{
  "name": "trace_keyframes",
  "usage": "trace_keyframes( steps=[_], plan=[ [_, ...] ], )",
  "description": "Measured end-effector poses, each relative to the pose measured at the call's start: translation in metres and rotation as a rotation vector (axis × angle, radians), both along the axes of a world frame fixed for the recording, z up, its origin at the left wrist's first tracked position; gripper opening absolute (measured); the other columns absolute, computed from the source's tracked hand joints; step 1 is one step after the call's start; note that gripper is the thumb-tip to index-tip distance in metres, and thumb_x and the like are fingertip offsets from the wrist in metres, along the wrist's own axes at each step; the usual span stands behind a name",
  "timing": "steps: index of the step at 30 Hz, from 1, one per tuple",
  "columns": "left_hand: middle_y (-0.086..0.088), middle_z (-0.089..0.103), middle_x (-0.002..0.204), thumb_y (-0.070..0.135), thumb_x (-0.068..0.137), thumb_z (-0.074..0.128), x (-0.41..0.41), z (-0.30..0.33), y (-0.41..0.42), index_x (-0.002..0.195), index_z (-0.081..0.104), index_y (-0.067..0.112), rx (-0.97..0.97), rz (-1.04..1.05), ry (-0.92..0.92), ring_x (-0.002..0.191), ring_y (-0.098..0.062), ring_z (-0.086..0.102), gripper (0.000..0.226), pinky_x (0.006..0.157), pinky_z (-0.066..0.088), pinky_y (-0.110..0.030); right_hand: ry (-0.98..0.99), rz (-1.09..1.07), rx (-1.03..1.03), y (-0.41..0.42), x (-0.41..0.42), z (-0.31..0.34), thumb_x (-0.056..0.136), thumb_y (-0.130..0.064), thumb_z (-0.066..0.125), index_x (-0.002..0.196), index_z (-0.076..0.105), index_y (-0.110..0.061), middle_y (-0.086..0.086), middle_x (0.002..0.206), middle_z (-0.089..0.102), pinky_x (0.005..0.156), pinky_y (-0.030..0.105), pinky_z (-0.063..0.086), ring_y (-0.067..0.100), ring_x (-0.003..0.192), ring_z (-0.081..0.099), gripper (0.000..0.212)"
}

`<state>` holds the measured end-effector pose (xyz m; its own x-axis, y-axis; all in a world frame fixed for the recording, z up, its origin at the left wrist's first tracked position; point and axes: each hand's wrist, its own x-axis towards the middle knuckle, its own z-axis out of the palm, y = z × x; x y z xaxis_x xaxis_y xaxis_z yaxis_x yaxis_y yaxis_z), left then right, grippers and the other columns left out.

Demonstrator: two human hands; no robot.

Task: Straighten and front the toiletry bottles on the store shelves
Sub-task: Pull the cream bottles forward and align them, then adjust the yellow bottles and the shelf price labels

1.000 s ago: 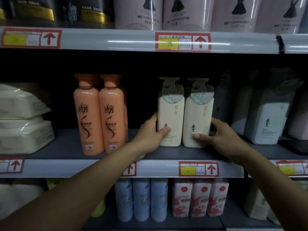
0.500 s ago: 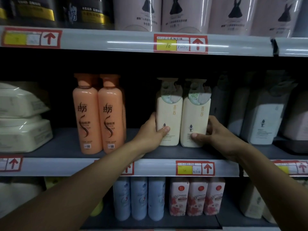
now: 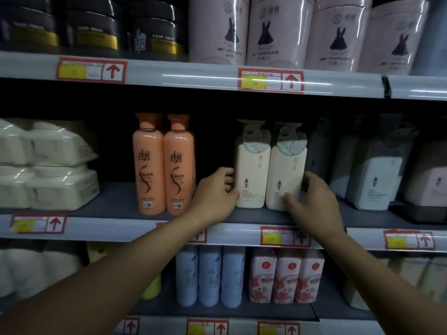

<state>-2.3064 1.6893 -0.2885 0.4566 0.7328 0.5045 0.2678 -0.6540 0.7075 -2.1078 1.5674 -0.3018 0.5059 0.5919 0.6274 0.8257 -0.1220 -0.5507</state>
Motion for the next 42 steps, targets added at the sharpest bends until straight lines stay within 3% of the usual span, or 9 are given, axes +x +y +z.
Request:
trace_keyframes(
  steps=[3,8,14,17,24,28,33,37,42],
  plan=[
    [0.006,0.064,0.121,0.014,0.094,0.068,-0.028,-0.007,-0.016,0.141,0.055,0.022,0.103,0.02,0.002,0.103,-0.008,0.064,0.05,0.096,0.058,-0.035,-0.008,-0.097,0.093,-0.012,-0.018,-0.01,0.088,-0.025,0.071,0.141,0.049,-0.011,0.01,0.132,0.057,0.102,0.047,0.051,0.027,0.125,0.053,0.059],
    [0.013,0.059,0.106,0.011,0.092,0.064,-0.084,-0.027,-0.042,0.121,0.063,0.026,0.232,0.037,-0.005,0.089,-0.005,0.06,0.032,0.08,0.052,-0.022,-0.115,-0.089,0.256,-0.034,-0.066,-0.034,0.085,-0.009,0.071,0.134,0.053,-0.005,0.014,0.126,0.052,0.098,0.027,0.036,0.03,0.123,0.047,0.052],
    [0.015,0.06,0.096,0.006,0.087,0.065,-0.138,-0.074,-0.051,0.106,0.065,0.028,0.253,0.037,0.056,0.086,-0.009,0.061,0.029,0.074,0.048,-0.015,-0.255,0.105,0.32,-0.041,-0.123,-0.076,0.084,-0.007,0.066,0.115,0.061,-0.007,0.005,0.107,0.052,0.088,0.038,0.045,0.027,0.1,0.053,0.032],
    [0.013,0.062,0.091,0.007,0.081,0.062,-0.161,-0.102,-0.043,0.099,0.067,0.027,0.192,0.056,0.078,0.082,-0.009,0.062,0.027,0.072,0.046,-0.015,-0.282,0.26,0.262,-0.032,-0.151,-0.098,0.084,-0.015,0.057,0.104,0.06,-0.013,-0.003,0.098,0.049,0.082,0.027,0.036,0.018,0.091,0.049,0.02],
    [0.01,0.07,0.081,0.018,0.085,0.06,-0.228,-0.154,-0.014,0.089,0.072,0.026,-0.067,0.18,0.049,0.075,-0.007,0.067,0.015,0.07,0.057,-0.035,-0.176,0.488,0.039,0.012,-0.224,-0.161,0.078,-0.012,0.065,0.099,0.062,-0.023,-0.009,0.092,0.051,0.074,0.03,0.045,0.016,0.081,0.057,0.024],
    [0.01,0.072,0.081,0.01,0.087,0.065,-0.278,-0.173,0.011,0.084,0.07,0.029,-0.172,0.251,0.105,0.079,-0.001,0.068,0.02,0.071,0.057,-0.028,-0.095,0.612,-0.054,0.049,-0.276,-0.184,0.077,-0.015,0.064,0.097,0.061,-0.025,-0.012,0.091,0.049,0.073,0.026,0.044,0.012,0.082,0.055,0.022],
    [0.018,0.07,0.081,0.008,0.088,0.068,-0.352,-0.181,0.051,0.087,0.075,0.025,-0.233,0.386,0.154,0.082,0.009,0.064,0.019,0.064,0.042,-0.006,0.009,0.725,-0.15,0.1,-0.346,-0.206,0.081,-0.027,0.059,0.093,0.057,-0.028,-0.01,0.089,0.053,0.069,0.037,0.049,0.016,0.081,0.058,0.013],
    [0.021,0.07,0.084,0.008,0.089,0.066,-0.404,-0.184,0.081,0.08,0.071,0.035,-0.239,0.526,0.156,0.083,0.005,0.064,0.029,0.074,0.052,-0.018,0.098,0.76,-0.247,0.132,-0.394,-0.218,0.083,-0.03,0.061,0.098,0.052,-0.035,-0.014,0.095,0.054,0.071,0.042,0.054,0.013,0.084,0.06,0.018],
    [0.012,0.076,0.1,0.017,0.088,0.068,-0.45,-0.201,0.112,0.094,0.075,0.028,-0.231,0.652,0.227,0.095,-0.012,0.071,0.015,0.084,0.059,-0.032,0.154,0.751,-0.287,0.16,-0.425,-0.228,0.087,-0.024,0.071,0.104,0.056,-0.032,-0.011,0.1,0.061,0.077,0.045,0.058,0.012,0.092,0.065,0.024]
  ],
)
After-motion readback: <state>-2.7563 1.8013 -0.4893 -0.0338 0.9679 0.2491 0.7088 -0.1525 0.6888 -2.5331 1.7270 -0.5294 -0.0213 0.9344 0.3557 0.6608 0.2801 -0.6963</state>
